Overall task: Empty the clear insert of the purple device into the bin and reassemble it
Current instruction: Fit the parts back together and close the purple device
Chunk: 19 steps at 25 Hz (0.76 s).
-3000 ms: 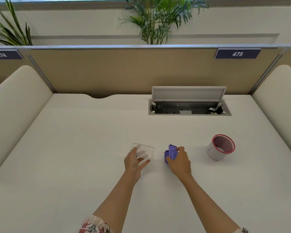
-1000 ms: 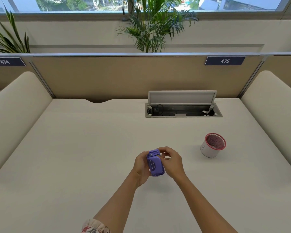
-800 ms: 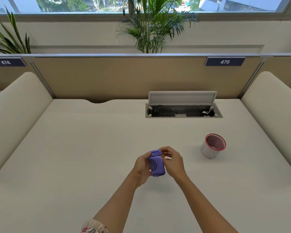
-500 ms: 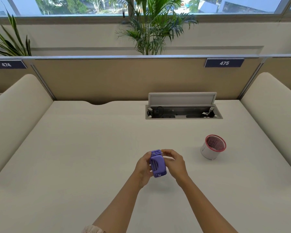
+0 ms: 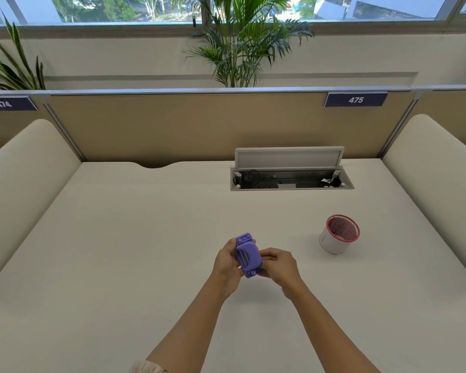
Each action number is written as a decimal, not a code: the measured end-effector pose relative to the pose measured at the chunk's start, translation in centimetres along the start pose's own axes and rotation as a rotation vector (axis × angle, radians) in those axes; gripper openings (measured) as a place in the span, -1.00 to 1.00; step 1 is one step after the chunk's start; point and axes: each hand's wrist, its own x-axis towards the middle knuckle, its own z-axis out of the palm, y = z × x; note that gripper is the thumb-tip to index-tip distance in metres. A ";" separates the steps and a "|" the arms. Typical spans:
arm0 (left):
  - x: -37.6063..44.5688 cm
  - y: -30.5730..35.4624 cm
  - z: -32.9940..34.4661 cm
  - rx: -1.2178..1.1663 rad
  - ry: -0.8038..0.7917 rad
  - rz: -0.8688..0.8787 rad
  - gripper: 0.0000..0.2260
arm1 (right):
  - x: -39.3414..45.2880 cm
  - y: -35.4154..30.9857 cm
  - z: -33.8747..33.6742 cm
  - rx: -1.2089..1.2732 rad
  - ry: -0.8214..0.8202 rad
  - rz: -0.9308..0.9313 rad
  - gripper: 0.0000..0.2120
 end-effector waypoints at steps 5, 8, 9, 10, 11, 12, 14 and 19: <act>0.1 0.3 -0.6 0.147 -0.044 -0.022 -0.67 | 0.2 -0.4 0.2 0.162 -0.038 0.039 -0.80; -0.4 0.0 -1.1 0.172 -0.130 -0.088 -0.74 | 0.7 -0.7 0.2 0.380 -0.048 0.108 -0.72; -0.4 -0.1 -1.3 0.191 -0.150 -0.083 -0.75 | 0.9 -0.7 0.2 0.379 -0.043 0.107 -0.69; -0.3 -0.1 -1.4 0.219 -0.167 -0.067 -0.76 | 1.1 -0.8 0.0 0.350 -0.037 0.098 -0.68; -0.2 0.0 -1.5 0.243 -0.177 -0.049 -0.75 | 1.2 -0.7 -0.1 0.308 -0.029 0.090 -0.67; -0.1 0.1 -1.5 0.254 -0.180 -0.033 -0.75 | 1.4 -0.7 -0.2 0.267 -0.022 0.085 -0.67; 0.1 0.3 -1.5 0.261 -0.167 -0.010 -0.74 | 1.9 -0.3 -0.4 0.214 -0.013 0.089 -0.66; 0.8 0.3 -1.5 0.286 -0.102 0.019 -0.75 | 2.4 -0.2 0.0 0.166 0.027 0.062 -0.60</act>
